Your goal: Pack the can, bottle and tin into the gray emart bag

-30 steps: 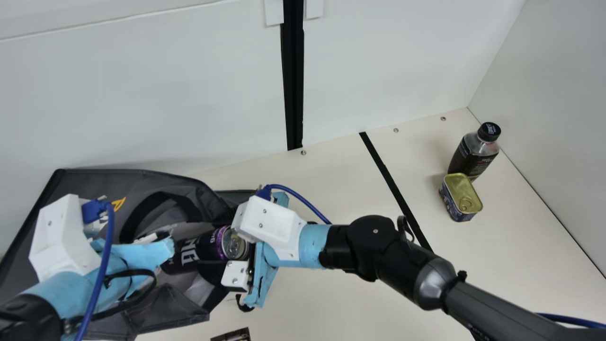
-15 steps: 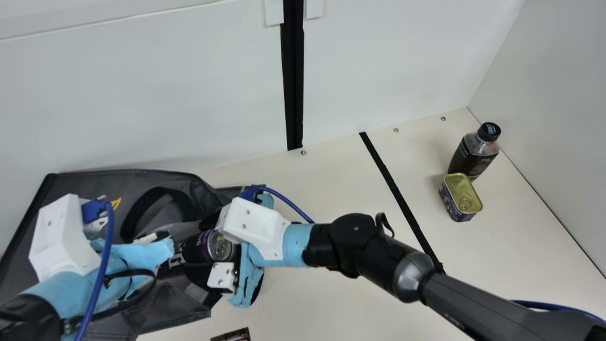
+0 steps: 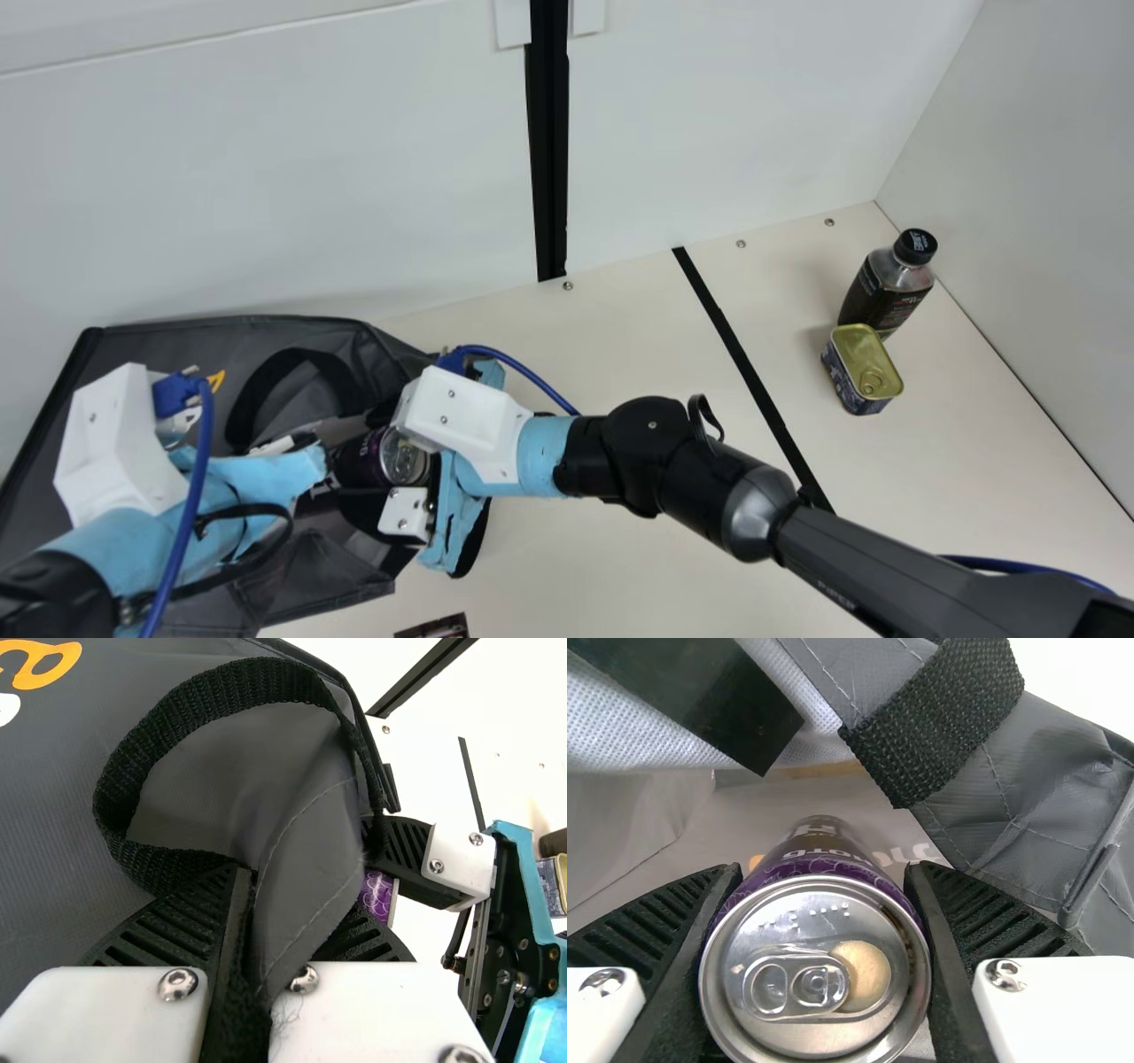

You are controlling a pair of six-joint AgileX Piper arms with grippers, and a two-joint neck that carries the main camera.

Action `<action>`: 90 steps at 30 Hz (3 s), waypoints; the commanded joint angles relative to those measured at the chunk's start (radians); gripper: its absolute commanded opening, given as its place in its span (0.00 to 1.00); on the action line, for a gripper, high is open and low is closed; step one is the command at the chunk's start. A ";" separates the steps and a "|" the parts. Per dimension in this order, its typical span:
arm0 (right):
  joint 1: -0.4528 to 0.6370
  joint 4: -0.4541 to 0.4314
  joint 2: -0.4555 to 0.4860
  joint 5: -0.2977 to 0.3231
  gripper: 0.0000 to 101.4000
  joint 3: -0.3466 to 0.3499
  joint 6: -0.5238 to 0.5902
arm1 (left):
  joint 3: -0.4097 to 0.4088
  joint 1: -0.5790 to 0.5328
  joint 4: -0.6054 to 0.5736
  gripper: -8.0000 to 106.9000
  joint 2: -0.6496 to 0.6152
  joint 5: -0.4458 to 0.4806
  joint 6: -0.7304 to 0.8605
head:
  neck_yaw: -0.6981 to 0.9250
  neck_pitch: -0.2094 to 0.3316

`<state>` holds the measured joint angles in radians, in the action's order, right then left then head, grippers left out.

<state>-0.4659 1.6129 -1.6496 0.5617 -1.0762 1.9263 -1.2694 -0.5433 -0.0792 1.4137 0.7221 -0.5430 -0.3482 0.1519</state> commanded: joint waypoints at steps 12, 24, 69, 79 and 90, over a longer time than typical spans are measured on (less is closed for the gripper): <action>0.002 -0.025 0.012 -0.014 0.90 0.005 -0.017 | 0.000 0.000 0.000 0.16 0.000 0.000 0.000 | -0.001 0.023; 0.015 -0.053 0.043 -0.020 0.90 0.017 -0.043 | 0.000 0.000 0.000 0.16 0.000 0.000 0.000 | -0.001 0.023; 0.149 -0.462 0.273 -0.101 0.90 0.064 -0.353 | 0.000 0.000 0.000 0.16 0.000 0.000 0.000 | -0.001 0.023; 0.215 -0.570 0.327 -0.098 0.90 0.076 -0.425 | 0.000 0.000 0.000 0.16 0.000 0.000 0.000 | -0.001 0.023; 0.300 -0.657 0.379 -0.070 0.90 0.082 -0.474 | 0.000 0.000 0.000 0.16 0.000 0.000 0.000 | -0.001 0.023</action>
<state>-0.1750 0.9608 -1.2724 0.4891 -0.9950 1.4543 -1.2694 -0.5433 -0.0792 1.4137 0.7221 -0.5430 -0.3482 0.1519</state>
